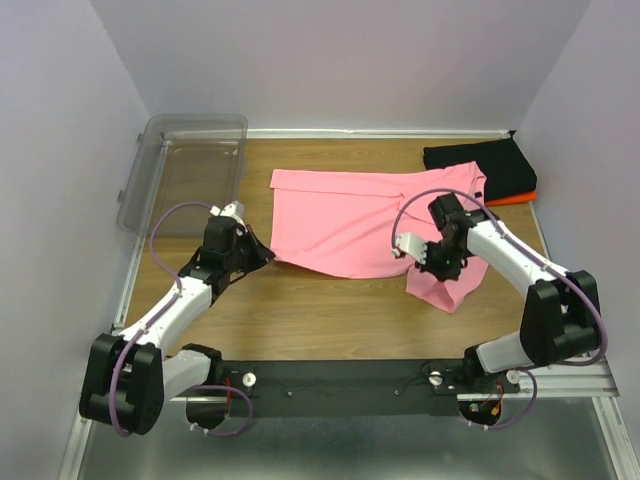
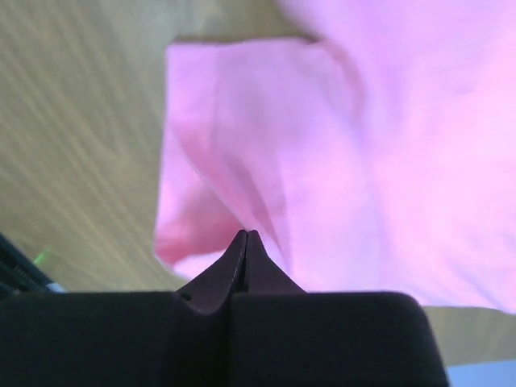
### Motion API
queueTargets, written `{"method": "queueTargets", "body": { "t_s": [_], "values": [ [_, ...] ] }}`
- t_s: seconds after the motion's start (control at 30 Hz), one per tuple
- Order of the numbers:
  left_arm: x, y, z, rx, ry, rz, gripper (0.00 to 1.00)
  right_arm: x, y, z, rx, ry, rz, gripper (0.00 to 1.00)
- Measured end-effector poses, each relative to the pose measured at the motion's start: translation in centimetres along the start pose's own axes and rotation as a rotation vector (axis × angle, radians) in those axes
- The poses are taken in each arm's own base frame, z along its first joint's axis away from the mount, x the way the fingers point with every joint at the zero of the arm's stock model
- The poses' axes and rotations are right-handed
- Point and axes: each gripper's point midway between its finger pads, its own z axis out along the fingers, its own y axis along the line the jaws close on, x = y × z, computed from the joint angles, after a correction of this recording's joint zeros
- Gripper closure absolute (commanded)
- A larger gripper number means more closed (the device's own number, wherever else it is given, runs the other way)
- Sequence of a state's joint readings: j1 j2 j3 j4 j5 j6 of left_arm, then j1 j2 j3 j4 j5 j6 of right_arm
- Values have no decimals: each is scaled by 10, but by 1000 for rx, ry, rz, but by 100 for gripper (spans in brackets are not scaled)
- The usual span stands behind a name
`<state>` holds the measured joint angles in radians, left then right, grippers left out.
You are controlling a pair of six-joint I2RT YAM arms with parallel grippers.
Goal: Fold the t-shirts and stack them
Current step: Fold the tshirt
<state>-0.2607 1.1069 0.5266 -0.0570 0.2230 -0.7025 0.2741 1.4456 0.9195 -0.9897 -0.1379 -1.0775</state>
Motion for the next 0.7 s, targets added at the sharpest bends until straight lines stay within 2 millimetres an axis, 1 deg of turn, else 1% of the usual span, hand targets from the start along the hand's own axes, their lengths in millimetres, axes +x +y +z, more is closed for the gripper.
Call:
{"method": "queueTargets", "body": {
  "t_s": [0.03,0.1,0.17,0.2,0.23,0.33,0.37,0.57,0.7],
  "values": [
    [0,0,0,1,-1,1,100,-8,-9,-8,27,-26,1,86],
    [-2,-1,-1,3,-6,2,100,-16,-18,-16,53,-49,-2,76],
    [-3,-1,-2,5,-13,4,100,-12,-12,-11,31,-38,2,59],
    [-3,-2,-3,6,-14,4,100,-8,-6,-6,13,-24,9,44],
    [-4,-2,-3,7,-15,4,100,0,4,1,-18,-2,15,40],
    [-4,-2,-3,9,-17,6,100,15,25,9,-72,40,22,39],
    [-4,-2,-3,10,-17,7,100,17,28,10,-76,45,25,39],
    [-4,-3,-3,14,-13,12,100,30,34,4,-27,79,26,40],
    [-3,-4,-4,20,-8,13,100,45,34,2,15,139,-1,40]
  ]
}}
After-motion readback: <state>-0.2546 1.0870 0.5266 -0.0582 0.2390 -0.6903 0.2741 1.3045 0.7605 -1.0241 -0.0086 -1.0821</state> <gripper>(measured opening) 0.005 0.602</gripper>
